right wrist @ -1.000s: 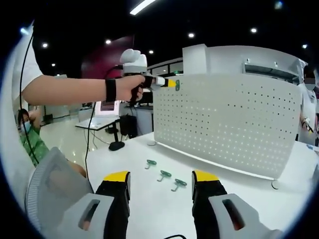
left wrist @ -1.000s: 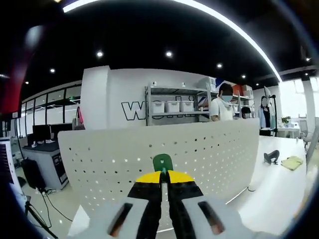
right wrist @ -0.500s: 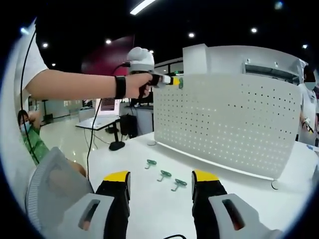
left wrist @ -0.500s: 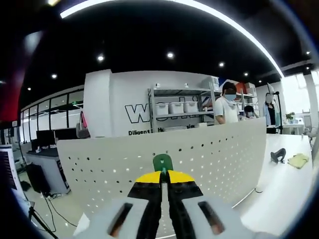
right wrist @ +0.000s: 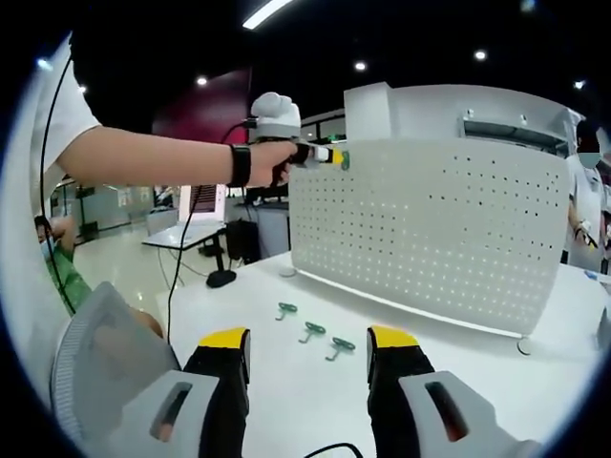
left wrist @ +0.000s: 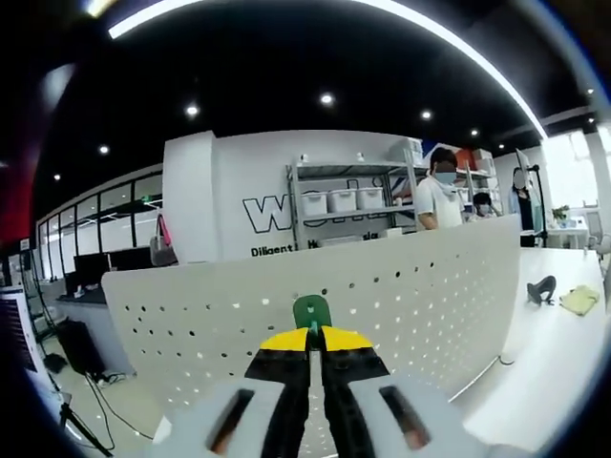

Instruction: Insert the hook assembly into the mounting plate slot until the hook locks in place.

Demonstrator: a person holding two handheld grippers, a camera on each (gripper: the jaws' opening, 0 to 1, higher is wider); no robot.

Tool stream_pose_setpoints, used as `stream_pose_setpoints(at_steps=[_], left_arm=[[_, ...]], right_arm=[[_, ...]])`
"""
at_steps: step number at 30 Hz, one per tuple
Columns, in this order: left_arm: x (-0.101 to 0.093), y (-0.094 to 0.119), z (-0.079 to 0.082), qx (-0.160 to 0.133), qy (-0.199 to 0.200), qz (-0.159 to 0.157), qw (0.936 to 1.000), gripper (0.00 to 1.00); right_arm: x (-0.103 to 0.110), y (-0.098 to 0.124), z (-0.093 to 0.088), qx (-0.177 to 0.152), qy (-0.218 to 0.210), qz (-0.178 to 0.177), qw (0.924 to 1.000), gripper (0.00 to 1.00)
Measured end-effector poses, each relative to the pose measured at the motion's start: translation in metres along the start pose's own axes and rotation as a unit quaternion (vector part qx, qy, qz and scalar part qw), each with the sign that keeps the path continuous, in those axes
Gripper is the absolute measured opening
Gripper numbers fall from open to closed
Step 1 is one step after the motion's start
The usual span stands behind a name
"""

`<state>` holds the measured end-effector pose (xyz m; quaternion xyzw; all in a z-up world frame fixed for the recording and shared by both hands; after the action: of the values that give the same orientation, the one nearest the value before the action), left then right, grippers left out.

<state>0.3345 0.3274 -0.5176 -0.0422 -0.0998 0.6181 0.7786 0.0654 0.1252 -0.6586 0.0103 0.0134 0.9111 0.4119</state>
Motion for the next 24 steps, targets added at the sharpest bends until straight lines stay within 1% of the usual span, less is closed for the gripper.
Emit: stream_pose_setpoints(at_steps=[4,5,8,10,12,18,19,24], left_arm=[[0.004,-0.004,-0.002,0.005,-0.001,0.004,1.0,0.02],[0.005,-0.004,-0.002,0.006,-0.008,0.006,0.9999,0.02],[0.006,-0.007,0.001,0.003,-0.005,0.006,1.0,0.02],[0.006,-0.01,0.002,0.002,-0.007,0.005,1.0,0.02],[0.005,-0.013,0.001,0.005,-0.02,0.002,0.9998,0.02],[0.005,-0.019,0.002,0.004,-0.023,0.003,0.9997,0.02],[0.006,-0.02,0.001,0.006,-0.028,0.004,0.9996,0.02],[0.009,-0.023,0.0,0.01,-0.026,0.012,0.9995,0.02]], right_arm=[[0.001,0.001,0.002,-0.002,0.002,0.001,1.0,0.49],[0.001,0.001,0.002,-0.002,0.003,0.0,1.0,0.49],[0.0,0.002,0.001,0.0,0.003,-0.002,1.0,0.49],[-0.001,0.003,0.001,0.001,0.001,-0.004,1.0,0.49],[-0.002,0.003,0.002,0.001,0.003,-0.005,1.0,0.49],[-0.005,0.005,0.004,-0.005,0.005,-0.009,0.9999,0.48],[-0.006,0.005,0.004,-0.005,0.006,-0.01,0.9999,0.48],[-0.008,0.007,0.004,-0.006,0.005,-0.015,0.9999,0.48]])
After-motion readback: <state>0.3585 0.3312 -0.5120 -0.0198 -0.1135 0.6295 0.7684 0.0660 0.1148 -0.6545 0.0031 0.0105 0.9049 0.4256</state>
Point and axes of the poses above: the point that each gripper's makers call its tool centre point, and the gripper's own axes: y roughly backward along the fingers, x roughly to its left, z roughly out of its top, the point moved 5 cm from there along y, roughly backward along the fingers, and after that the axes turned 12 degrees about -x, right-handed, at the moved point
